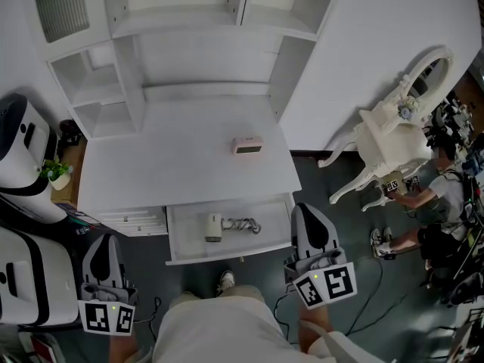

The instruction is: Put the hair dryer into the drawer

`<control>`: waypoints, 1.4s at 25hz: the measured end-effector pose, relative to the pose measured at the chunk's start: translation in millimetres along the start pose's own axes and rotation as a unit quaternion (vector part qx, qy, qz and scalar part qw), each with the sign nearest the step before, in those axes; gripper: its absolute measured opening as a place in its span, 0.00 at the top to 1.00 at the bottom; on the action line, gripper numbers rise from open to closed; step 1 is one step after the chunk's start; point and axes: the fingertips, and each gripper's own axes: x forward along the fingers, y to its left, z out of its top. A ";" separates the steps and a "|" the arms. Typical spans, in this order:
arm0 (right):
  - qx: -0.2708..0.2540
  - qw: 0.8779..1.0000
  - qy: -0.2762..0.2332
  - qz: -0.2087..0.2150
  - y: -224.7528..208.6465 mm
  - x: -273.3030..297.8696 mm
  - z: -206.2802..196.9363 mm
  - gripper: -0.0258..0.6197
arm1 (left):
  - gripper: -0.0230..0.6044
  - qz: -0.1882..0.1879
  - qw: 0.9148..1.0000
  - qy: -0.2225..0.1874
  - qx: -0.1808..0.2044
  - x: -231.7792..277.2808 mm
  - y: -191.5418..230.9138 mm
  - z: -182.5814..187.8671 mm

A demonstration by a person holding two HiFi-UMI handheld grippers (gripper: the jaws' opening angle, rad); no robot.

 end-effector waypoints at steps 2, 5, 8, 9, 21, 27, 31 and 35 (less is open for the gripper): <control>-0.001 1.000 0.001 -0.003 -0.6 -0.4 -0.3 0.94 | 0.94 -0.002 1.000 0.001 -0.001 1.1 -0.2 -0.7; 0.000 1.000 0.001 -0.005 -2.4 -1.7 0.4 0.94 | 0.94 -0.004 1.000 0.001 -0.001 2.3 -2.3 0.4; 0.001 1.000 0.002 -0.007 -2.6 -3.2 -0.8 0.94 | 0.94 -0.006 1.000 -0.002 -0.002 2.0 -3.5 0.6; 0.001 1.000 0.003 -0.008 -2.5 -3.3 -1.9 0.94 | 0.94 -0.006 1.000 -0.001 -0.002 1.9 -3.3 -0.3; -0.001 1.000 0.017 -0.006 -1.0 2.4 -15.5 0.95 | 0.94 -0.004 1.000 0.007 -0.008 2.9 -1.6 -10.7; -0.010 1.000 0.022 -0.002 -0.6 10.4 -16.0 0.95 | 0.94 -0.001 1.000 0.008 -0.009 8.1 -1.1 -10.8; -0.008 1.000 0.024 0.005 -1.1 15.4 -19.5 0.95 | 0.94 0.000 1.000 0.010 -0.008 10.1 -2.9 -13.1; -0.014 1.000 0.024 0.014 3.7 24.1 -20.5 0.95 | 0.94 -0.001 1.000 0.012 -0.006 13.7 -2.2 -12.8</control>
